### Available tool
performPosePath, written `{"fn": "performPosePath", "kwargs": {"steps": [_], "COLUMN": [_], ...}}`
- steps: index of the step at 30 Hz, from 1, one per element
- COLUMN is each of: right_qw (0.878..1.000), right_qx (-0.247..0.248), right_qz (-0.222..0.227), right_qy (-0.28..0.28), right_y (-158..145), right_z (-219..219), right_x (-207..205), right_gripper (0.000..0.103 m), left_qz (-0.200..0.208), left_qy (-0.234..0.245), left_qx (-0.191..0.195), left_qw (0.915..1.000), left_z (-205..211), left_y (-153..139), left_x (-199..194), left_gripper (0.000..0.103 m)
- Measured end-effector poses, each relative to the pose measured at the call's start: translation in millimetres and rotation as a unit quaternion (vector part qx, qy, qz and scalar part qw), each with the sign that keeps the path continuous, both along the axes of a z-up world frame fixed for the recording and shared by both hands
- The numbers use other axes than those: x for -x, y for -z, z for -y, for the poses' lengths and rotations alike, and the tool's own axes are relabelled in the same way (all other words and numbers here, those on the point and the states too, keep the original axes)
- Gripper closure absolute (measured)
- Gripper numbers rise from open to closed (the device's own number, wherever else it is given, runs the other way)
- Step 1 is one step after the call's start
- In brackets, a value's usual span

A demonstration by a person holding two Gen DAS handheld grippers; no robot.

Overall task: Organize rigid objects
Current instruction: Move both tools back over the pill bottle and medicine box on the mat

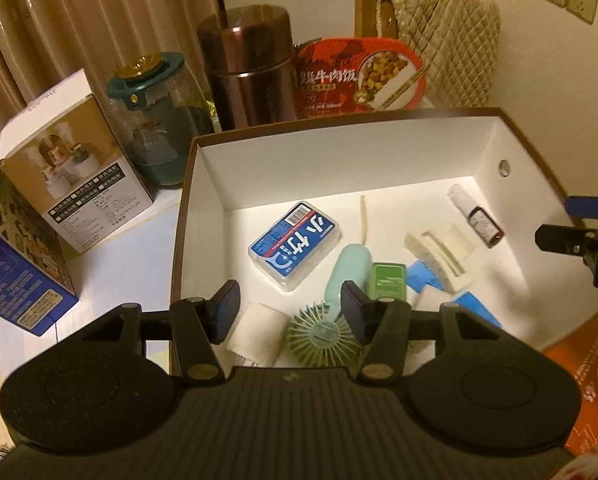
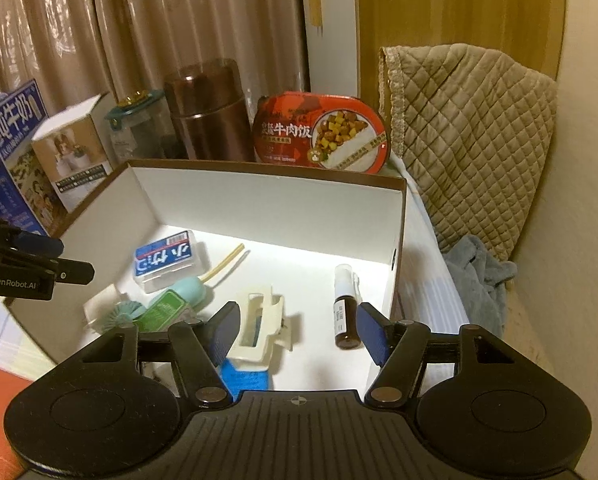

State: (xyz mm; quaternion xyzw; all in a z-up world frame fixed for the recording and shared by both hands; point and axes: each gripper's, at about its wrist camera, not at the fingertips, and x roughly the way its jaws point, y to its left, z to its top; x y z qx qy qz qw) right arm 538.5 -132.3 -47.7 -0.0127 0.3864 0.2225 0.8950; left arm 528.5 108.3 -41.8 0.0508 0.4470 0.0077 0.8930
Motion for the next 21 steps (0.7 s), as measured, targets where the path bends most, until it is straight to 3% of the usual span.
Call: {"fn": "performPosePath", "kwargs": {"steps": [12,21], "right_qw": [0.999,0.998], "right_qx": [-0.037,-0.055], "right_qz": [0.002,-0.009], "right_qy": [0.007,0.008], "right_y": [-27,-37], "right_z": [7,3], "right_x": [70,118], "right_gripper": [0.04,0.033], "left_qz": [0.026,0.039], "left_qy": [-0.004,-0.007], "left_qx": [0.038,0.077], "left_qw": [0.9989,0.9963], "left_z": [4,5], "left_y": [-30,-44], "left_x": [75,133], "left_gripper": [0.05,0.049]}}
